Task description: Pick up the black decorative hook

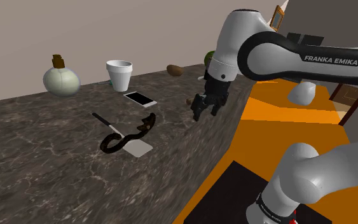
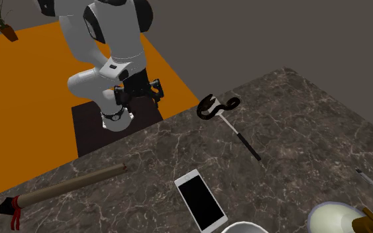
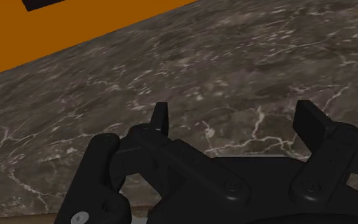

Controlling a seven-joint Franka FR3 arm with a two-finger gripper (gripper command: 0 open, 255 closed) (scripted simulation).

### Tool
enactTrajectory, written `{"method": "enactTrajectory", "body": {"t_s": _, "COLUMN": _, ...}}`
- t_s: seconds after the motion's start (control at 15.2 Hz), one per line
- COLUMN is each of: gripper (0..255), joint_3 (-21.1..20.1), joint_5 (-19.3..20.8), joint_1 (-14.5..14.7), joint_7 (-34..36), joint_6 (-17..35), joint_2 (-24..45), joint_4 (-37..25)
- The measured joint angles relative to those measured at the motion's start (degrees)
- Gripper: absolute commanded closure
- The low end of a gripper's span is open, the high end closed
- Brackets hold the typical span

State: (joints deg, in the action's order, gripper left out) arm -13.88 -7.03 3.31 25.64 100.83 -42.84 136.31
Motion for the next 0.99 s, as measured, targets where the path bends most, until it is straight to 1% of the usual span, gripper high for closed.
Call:
{"method": "enactTrajectory", "body": {"t_s": 0.2, "gripper": 0, "joint_3": -3.61, "joint_5": -2.26, "joint_1": 0.43, "joint_7": 5.36, "joint_6": 2.64, "joint_2": 0.62, "joint_4": -0.84}}
{"method": "enactTrajectory", "body": {"t_s": 0.53, "gripper": 0, "joint_3": -10.3, "joint_5": -4.29, "joint_1": -0.29, "joint_7": 14.56, "joint_6": 7.71, "joint_2": 5.22, "joint_4": -5.43}}
{"method": "enactTrajectory", "body": {"t_s": 0.79, "gripper": 0, "joint_3": -15.45, "joint_5": -4.24, "joint_1": -1.84, "joint_7": 21.69, "joint_6": 11.27, "joint_2": 9.07, "joint_4": -9.81}}
{"method": "enactTrajectory", "body": {"t_s": 0.99, "gripper": 0, "joint_3": -19.84, "joint_5": -3.11, "joint_1": -3.63, "joint_7": 27.54, "joint_6": 13.38, "joint_2": 12.52, "joint_4": -14.19}}
